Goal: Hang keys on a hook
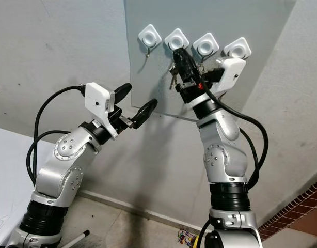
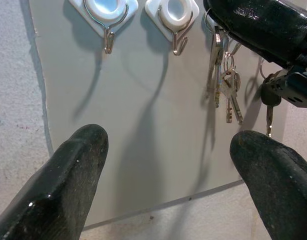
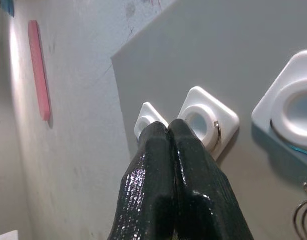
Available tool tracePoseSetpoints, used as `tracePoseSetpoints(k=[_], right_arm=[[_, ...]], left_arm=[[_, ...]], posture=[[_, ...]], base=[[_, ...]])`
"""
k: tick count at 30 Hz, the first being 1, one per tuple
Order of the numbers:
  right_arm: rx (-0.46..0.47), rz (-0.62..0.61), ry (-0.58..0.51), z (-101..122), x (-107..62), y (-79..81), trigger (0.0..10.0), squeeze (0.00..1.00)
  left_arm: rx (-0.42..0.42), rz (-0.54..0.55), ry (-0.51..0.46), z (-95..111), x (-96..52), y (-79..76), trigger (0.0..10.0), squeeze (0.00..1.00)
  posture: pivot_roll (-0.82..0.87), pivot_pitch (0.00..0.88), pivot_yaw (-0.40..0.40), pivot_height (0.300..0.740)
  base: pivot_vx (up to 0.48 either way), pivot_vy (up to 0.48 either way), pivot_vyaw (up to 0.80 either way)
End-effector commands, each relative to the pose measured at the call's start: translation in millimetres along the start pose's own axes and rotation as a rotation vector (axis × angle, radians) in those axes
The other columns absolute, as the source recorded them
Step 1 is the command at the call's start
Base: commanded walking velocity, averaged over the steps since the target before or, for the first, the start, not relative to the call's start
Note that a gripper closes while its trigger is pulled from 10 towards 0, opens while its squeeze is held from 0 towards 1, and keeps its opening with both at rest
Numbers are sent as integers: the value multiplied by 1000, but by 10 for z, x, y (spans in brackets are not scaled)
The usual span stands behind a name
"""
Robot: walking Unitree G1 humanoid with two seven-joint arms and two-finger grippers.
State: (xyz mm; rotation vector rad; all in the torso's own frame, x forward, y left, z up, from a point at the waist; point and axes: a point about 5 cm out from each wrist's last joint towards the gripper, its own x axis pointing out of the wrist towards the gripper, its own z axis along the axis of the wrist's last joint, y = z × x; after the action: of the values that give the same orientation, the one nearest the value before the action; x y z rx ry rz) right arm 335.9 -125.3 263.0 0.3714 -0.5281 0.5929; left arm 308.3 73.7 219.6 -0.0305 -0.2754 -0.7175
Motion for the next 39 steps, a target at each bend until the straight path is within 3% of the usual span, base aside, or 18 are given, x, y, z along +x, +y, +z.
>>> tracePoseSetpoints(k=[1,25,39], right_arm=[[24,-3,-12,46,56,6,10000,0],[68,-59,-12,-25,212,-68,10000,0],[103,-130,8,-99,149,-155,10000,0]], left_arm=[[28,-12,-23,90,28,-17,10000,0],[21,-5,-24,95,22,-24,10000,0],[20,-1,-28,108,28,-21,10000,0]], posture=[[7,0,-21,740],[13,0,-26,740],[8,0,-25,740]], base=[[0,0,0],[0,0,0],[0,0,0]])
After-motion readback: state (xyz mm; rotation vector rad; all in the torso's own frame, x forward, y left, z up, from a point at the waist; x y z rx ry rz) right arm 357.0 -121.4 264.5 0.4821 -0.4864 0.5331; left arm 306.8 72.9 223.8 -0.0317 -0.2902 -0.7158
